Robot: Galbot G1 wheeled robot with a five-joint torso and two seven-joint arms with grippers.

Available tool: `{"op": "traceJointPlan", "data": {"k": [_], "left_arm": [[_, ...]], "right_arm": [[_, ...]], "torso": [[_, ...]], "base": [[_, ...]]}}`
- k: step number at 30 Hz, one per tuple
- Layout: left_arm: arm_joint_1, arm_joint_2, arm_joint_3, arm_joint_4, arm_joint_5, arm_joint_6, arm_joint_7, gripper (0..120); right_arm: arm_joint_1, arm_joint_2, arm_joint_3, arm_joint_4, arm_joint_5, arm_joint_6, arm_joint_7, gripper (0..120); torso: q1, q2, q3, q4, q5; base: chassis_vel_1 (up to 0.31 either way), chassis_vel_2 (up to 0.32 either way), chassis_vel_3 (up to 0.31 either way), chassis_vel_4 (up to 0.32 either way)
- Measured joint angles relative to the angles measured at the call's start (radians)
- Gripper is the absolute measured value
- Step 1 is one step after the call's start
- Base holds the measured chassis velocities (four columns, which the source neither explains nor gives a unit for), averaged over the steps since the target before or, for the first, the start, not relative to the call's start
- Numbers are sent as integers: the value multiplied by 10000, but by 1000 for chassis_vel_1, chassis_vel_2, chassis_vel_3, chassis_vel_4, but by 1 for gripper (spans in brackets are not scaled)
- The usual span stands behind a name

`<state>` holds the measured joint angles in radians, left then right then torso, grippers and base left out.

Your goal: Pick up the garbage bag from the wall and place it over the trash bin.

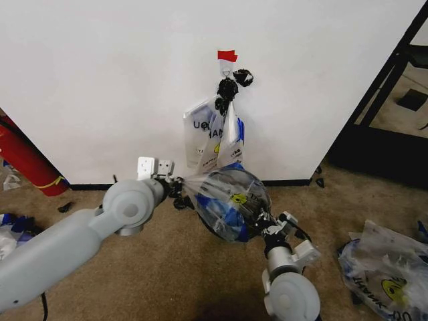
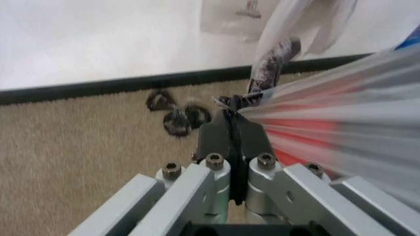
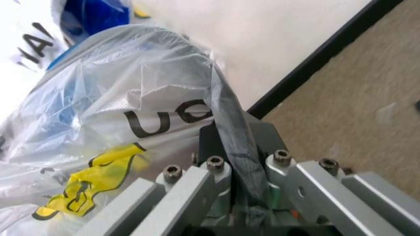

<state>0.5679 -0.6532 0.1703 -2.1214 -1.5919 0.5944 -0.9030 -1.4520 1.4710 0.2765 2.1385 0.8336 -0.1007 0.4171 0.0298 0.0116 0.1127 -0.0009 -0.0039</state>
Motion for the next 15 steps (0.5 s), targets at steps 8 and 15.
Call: {"op": "traceJointPlan", "data": {"k": [8,15], "left_arm": [[1388,-36,-787,-369,641,-22,556,0],[2268,245,-1758,-1182,926,-4,788,21]], "right_arm": [[146,137,12,196,1078,-190,197,0],[222,208,13,-2,960,-265,466,0]], "torso": [[0,0,0,-3,-2],[0,0,-1,-4,-2]], "base": [[0,0,0,0],[0,0,0,0]]}}
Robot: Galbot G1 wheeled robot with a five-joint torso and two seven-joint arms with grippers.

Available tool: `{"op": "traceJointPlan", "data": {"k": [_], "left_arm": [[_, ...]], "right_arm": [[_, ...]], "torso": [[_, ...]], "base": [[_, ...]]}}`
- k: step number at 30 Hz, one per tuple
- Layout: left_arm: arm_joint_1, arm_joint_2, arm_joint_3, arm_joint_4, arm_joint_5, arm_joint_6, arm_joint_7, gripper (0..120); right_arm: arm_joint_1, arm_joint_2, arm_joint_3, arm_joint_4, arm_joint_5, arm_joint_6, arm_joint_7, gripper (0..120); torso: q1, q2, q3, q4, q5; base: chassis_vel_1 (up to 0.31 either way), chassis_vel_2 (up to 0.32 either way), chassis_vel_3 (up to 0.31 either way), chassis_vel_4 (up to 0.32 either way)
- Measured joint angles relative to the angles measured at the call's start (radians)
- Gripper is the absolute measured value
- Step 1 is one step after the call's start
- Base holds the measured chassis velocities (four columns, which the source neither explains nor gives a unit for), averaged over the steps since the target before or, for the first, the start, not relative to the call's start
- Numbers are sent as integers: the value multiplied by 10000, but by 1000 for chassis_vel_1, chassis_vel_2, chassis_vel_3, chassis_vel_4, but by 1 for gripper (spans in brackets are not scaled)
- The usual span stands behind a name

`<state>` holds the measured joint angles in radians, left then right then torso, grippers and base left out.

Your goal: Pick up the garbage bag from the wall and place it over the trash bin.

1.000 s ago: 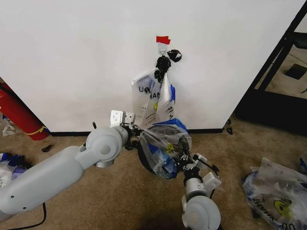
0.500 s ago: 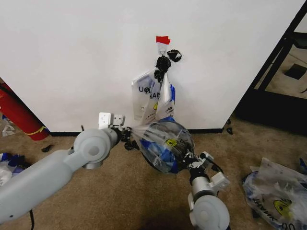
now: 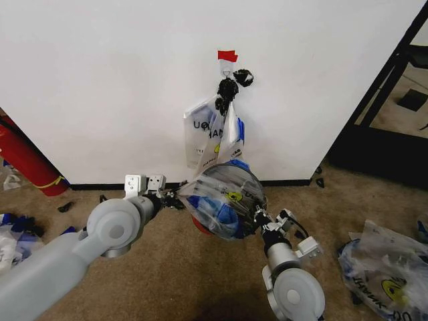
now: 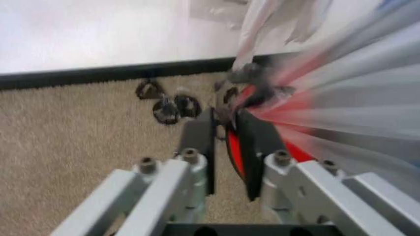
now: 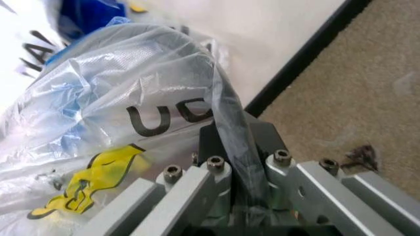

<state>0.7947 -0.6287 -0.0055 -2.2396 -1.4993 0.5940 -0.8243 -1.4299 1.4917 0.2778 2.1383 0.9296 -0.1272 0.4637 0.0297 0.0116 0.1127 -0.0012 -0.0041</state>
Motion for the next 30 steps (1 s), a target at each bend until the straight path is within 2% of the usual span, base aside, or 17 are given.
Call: {"op": "traceJointPlan", "data": {"k": [4,6,9,10,13,15,17,20,22,24,25,27,30], "left_arm": [[512,232,-529,-529,323,-72,188,32],[805,438,-787,-923,656,-230,368,42],[1066,714,-909,-1464,1334,-561,767,54],[1066,714,-909,-1464,1334,-561,767,54],[1286,1161,-648,-2306,2540,-977,2142,68],[1271,1392,-123,-2624,3179,-1018,3056,77],[1235,1417,-4,-2643,3263,-1001,3169,79],[286,1339,1245,-2599,3573,-751,3677,92],[-753,1101,2299,-2256,3480,-598,3751,98],[-1093,1013,2660,-2147,3393,-552,3747,99],[-1809,799,3379,-1890,3113,-441,3698,100],[-2649,532,4133,-1559,2647,-261,3465,100],[-3097,376,4554,-1363,2357,-151,3304,98]], "right_arm": [[122,63,-34,-123,-26,-105,188,0],[166,91,-17,-175,-27,-151,274,0],[165,97,113,-199,-40,-236,391,0],[165,97,113,-199,-40,-236,391,0],[180,31,135,-271,-233,-337,446,0],[241,-34,13,-329,-438,-386,468,0],[250,-43,-22,-340,-477,-393,468,0],[248,-74,-158,-351,-735,-439,453,0],[202,-94,-181,-327,-870,-455,427,0],[194,-102,-182,-322,-905,-455,414,0],[180,-120,-174,-309,-977,-455,393,0],[179,-144,-140,-302,-1003,-455,385,0],[180,-165,-114,-295,-1012,-455,379,0]], "torso": [[0,0,1,2,1],[0,0,0,6,2],[0,0,0,-3,-1],[0,0,0,-3,-1],[0,0,0,3,3],[0,0,0,0,2],[0,0,0,2,3],[0,0,0,7,-1],[0,0,0,0,2],[0,0,1,-1,3],[0,0,2,-4,-1],[0,0,2,-3,3],[1,0,2,-2,3]], "base": [[0,0,0,0],[0,0,0,0],[0,0,0,0],[0,0,0,0],[0,0,0,0],[0,0,0,0],[0,0,0,0],[0,0,0,0],[0,0,0,0],[0,0,0,0],[0,0,0,0],[0,0,0,0],[0,0,0,0]]}}
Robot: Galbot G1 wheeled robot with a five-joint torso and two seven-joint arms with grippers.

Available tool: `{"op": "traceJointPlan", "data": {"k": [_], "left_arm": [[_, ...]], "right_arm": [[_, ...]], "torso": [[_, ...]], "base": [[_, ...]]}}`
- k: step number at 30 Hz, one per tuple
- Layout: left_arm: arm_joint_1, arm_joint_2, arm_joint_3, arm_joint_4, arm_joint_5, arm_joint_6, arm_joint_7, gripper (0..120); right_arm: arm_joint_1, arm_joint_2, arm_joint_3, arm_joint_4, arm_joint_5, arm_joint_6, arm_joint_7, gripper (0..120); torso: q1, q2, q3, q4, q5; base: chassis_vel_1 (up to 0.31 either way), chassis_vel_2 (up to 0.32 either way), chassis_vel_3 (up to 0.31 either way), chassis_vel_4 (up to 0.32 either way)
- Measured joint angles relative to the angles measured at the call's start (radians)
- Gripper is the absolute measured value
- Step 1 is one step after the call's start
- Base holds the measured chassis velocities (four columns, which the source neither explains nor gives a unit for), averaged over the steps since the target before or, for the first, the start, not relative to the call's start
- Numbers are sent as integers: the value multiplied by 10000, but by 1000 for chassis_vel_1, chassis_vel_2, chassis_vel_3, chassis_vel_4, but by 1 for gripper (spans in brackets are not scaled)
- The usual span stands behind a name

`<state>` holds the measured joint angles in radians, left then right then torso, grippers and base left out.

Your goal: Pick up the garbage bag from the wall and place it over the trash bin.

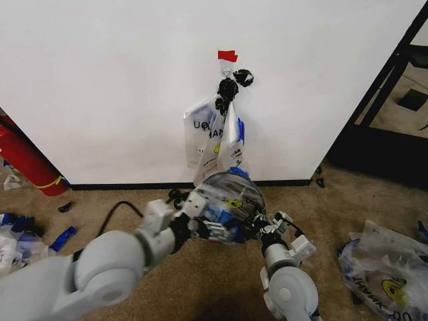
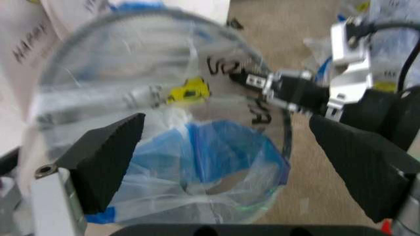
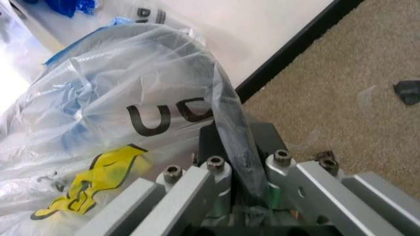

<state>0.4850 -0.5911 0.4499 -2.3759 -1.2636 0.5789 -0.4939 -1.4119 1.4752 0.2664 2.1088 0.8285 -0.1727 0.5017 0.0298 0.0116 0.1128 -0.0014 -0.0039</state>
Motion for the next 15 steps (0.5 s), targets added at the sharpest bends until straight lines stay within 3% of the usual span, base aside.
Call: {"op": "traceJointPlan", "data": {"k": [8,12,15], "left_arm": [[-937,-532,827,694,-176,302,-296,94],[-1120,-625,1062,864,-107,529,-439,76],[-1126,-613,1096,898,-105,657,-469,69]], "right_arm": [[-11,-6,27,37,-55,2,-41,0],[-1,1,23,64,-49,6,-41,0],[-1,2,25,76,-43,6,-41,0]], "torso": [[0,0,0,2,-1],[0,0,0,3,-2],[0,0,0,3,-2]], "base": [[0,0,0,0],[0,0,0,0],[0,0,0,0]]}}
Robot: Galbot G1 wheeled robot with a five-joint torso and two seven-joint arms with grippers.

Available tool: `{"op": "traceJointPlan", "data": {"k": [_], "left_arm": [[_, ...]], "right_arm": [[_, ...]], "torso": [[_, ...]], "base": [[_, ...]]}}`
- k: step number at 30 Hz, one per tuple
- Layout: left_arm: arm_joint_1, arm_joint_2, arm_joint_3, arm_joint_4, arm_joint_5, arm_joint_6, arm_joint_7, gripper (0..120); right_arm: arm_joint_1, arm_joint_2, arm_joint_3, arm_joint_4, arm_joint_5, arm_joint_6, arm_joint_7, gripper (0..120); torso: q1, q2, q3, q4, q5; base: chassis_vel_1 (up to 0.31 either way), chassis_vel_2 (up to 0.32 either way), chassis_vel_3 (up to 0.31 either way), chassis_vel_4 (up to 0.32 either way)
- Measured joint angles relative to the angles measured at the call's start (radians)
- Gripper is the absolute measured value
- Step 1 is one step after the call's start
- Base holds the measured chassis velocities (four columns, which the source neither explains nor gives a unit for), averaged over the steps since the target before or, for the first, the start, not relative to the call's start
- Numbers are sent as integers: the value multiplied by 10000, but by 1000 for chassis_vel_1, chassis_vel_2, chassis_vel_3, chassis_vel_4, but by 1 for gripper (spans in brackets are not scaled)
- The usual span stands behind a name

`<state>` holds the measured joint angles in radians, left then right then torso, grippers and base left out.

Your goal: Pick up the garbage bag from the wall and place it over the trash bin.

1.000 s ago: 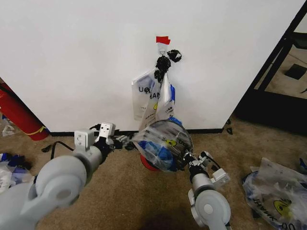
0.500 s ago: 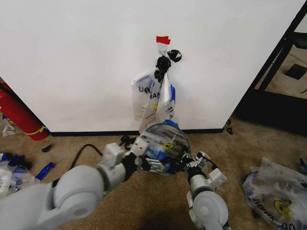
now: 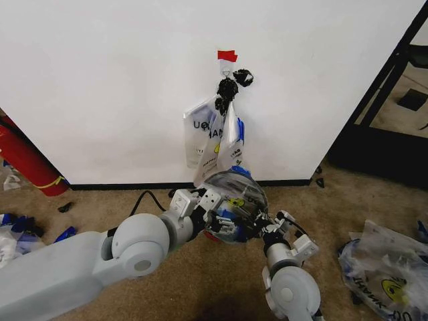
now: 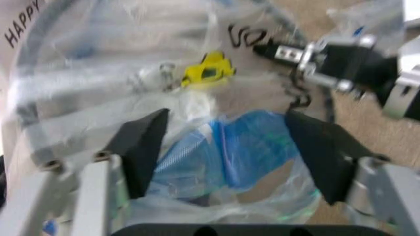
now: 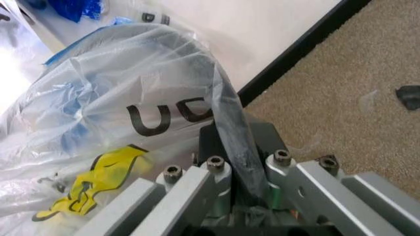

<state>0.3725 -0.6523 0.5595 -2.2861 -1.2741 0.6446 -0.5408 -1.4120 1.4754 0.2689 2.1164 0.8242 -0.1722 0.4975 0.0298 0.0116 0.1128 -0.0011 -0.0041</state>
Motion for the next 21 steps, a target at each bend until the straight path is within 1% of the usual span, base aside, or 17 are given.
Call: {"op": "traceJointPlan", "data": {"k": [1,3,4,5,8,10,11,12,14,15,16,17,18,21], "left_arm": [[2,22,21,49,-1,113,-35,63],[18,30,45,114,-1,189,-108,54],[26,26,58,143,-1,209,-165,51],[26,26,58,143,-1,209,-165,51],[25,17,80,160,-1,219,-293,36],[29,35,81,123,0,213,-327,30],[29,35,81,123,0,213,-327,30],[76,67,80,41,0,188,-358,22],[162,116,69,-60,-1,154,-373,17],[203,142,58,-103,-1,139,-383,12],[226,156,50,-125,-1,132,-388,11],[301,207,16,-188,-1,112,-395,4],[344,236,-2,-217,-1,98,-396,0],[429,267,-33,-240,-1,50,-413,0]], "right_arm": [[1,2,3,10,8,0,5,0],[1,10,0,25,13,0,12,0],[1,15,0,38,15,1,16,0],[1,15,0,38,15,1,16,0],[-1,26,7,57,27,2,40,0],[2,28,31,56,60,2,61,0],[2,28,31,56,60,2,61,0],[17,33,78,57,129,0,87,0],[36,35,123,51,212,-4,117,0],[43,34,137,45,244,-8,126,0],[49,32,146,40,271,-12,138,0],[61,29,164,27,326,-26,167,0],[69,27,174,23,355,-35,186,0],[82,24,185,23,405,-61,221,0]], "torso": [[0,0,0,0,0],[0,0,0,0,0],[0,0,0,0,0],[0,0,0,0,0],[0,0,0,0,1],[0,0,0,-1,0],[0,0,0,-1,0],[0,0,0,-1,1],[0,0,-1,-1,0],[0,0,-1,-1,1],[0,0,-1,-1,1],[0,0,-1,0,1],[0,0,-1,0,1],[0,0,-1,0,1]], "base": [[0,0,0,0],[0,0,0,0],[0,0,0,0],[0,0,0,0],[0,0,0,0],[0,0,0,0],[0,0,0,0],[0,0,0,0],[0,0,0,0],[0,0,0,0],[0,0,0,0],[0,0,0,0],[0,0,0,0],[0,0,0,0]]}}
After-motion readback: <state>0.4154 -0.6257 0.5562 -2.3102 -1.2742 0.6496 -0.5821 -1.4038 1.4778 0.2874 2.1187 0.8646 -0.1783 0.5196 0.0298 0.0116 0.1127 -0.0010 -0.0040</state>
